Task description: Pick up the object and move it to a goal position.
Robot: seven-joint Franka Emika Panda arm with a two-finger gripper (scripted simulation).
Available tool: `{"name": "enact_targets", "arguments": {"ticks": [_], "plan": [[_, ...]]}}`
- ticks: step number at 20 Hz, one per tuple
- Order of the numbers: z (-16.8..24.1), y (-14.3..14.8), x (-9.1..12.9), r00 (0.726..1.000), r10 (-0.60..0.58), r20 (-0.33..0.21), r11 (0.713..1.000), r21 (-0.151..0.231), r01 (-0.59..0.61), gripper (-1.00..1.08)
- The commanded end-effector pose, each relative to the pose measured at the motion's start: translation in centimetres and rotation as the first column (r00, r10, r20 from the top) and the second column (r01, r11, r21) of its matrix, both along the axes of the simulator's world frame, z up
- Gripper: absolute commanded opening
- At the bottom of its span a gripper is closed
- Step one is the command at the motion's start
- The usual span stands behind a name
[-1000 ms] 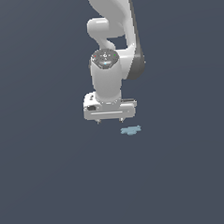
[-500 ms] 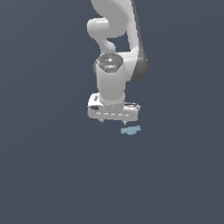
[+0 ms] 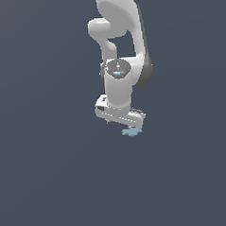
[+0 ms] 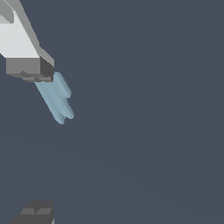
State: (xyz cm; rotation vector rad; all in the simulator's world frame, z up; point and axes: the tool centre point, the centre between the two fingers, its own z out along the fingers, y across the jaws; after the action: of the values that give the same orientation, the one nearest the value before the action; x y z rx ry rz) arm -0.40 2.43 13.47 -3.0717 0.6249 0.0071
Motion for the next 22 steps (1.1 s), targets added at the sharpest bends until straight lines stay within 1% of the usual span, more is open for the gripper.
{"name": "enact_targets", "arguments": {"ticks": [1, 6, 11, 16, 22], "plan": [[-0.5, 0.5, -0.1, 0.998, -0.063, -0.001, 0.998, 0.001, 0.063, 1.00], [-1.4, 1.5, -0.3, 0.983, -0.185, -0.003, 0.983, 0.002, 0.185, 1.00], [-2.3, 2.5, -0.6, 0.953, -0.304, -0.005, 0.953, 0.002, 0.304, 1.00], [-3.2, 3.4, -0.8, 0.908, -0.418, -0.006, 0.908, 0.001, 0.418, 1.00], [-4.3, 4.5, -1.2, 0.837, -0.548, -0.007, 0.837, -0.001, 0.548, 1.00]]}}
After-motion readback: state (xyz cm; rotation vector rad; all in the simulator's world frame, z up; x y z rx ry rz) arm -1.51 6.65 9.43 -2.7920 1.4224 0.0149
